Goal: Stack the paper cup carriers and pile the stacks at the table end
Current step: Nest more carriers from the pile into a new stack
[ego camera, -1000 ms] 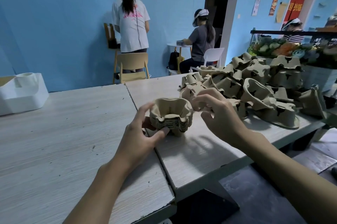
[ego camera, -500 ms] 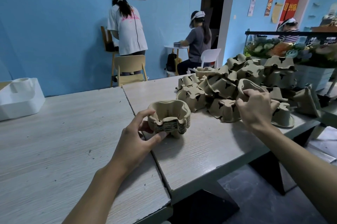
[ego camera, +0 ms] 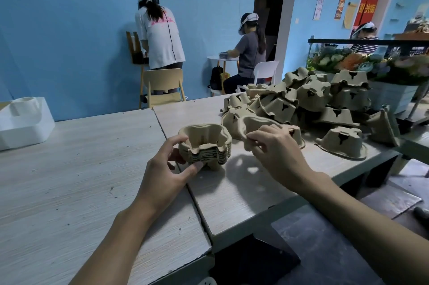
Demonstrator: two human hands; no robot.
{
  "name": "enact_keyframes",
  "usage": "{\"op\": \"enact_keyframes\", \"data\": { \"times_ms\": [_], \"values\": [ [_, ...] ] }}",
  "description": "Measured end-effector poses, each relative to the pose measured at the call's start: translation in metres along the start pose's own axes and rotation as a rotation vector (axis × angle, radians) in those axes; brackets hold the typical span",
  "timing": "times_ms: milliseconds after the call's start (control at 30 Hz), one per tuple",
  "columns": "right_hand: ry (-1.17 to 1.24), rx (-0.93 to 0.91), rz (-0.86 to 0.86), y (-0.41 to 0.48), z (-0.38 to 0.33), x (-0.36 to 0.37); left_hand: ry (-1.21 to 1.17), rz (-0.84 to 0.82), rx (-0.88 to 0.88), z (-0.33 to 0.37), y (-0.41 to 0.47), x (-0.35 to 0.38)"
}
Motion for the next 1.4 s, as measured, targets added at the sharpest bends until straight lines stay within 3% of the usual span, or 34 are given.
{"op": "enact_keyframes", "data": {
  "times_ms": [267, 467, 600, 833, 933, 1133, 1400],
  "values": [
    [0.252, 0.074, -0.204, 0.003, -0.007, 0.018, 0.013, 0.008, 0.0, -0.002, 0.0, -0.002],
    [0.044, 0.164, -0.253, -0.005, 0.031, -0.003, 0.015, 0.014, -0.006, -0.003, 0.0, -0.001],
    [0.089, 0.137, -0.345, -0.014, 0.044, 0.001, 0.032, 0.018, 0.0, -0.002, 0.0, -0.002],
    [0.143, 0.09, -0.165, -0.016, 0.04, -0.008, 0.051, 0.043, 0.003, -0.002, 0.0, -0.008],
    [0.034, 0.062, -0.209, -0.021, 0.044, -0.006, 0.055, 0.046, 0.005, -0.003, 0.0, -0.009],
    [0.217, 0.236, -0.295, -0.025, 0.055, -0.001, 0.054, 0.047, 0.002, -0.003, 0.0, -0.008],
    [0.328, 0.258, 0.044, -0.018, 0.05, -0.012, 0.021, 0.059, -0.009, -0.007, 0.001, -0.008]
  ]
}}
Point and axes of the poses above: each hand's wrist, its own y-axis towards the middle knuckle, its own x-axis out of the palm, z = x × y, the point moved 5 cm from there along y, towards the middle knuckle, and after that the axes turned 1 degree about -z, right-handed, at the moved point
